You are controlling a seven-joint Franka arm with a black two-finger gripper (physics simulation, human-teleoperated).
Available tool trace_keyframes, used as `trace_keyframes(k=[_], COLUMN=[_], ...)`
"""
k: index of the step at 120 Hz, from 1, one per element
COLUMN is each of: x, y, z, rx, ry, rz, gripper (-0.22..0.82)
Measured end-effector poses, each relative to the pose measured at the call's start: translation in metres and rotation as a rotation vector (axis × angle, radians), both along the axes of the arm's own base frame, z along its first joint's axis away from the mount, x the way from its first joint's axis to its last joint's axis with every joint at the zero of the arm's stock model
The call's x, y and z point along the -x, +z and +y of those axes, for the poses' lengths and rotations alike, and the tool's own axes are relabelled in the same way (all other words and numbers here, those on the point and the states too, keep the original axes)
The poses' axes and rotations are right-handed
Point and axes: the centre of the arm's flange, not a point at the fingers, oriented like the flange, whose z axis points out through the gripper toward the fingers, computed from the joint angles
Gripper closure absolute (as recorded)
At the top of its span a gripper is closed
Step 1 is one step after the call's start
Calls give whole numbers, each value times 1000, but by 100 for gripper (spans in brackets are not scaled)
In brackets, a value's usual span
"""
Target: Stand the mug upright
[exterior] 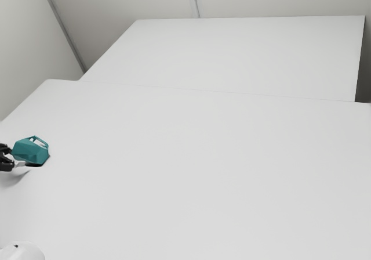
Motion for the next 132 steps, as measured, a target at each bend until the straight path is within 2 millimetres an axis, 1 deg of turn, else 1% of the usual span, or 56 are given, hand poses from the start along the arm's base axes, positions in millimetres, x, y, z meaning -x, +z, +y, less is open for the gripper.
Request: trace_keyframes(k=[25, 33, 43, 56, 64, 72, 80, 99, 124, 132], x=[-14, -16, -19, -22, -28, -33, -38, -51, -68, -75], y=[-2, -2, -1, 2, 8, 13, 19, 38, 73, 90], z=[-6, -7, -8, -8, -9, -11, -13, -19, -33, -45], rx=[-9, -9, -12, -22, -35, -46, -62, -103, -163, -188], ry=[-21, -22, -21, -20, -28, -35, -43, -62, -88, -104], rz=[-14, -19, -24, -30, -37, -40, -42, -47, -53, -51], gripper=[10, 13, 25, 48, 57, 64, 69, 74, 77, 77])
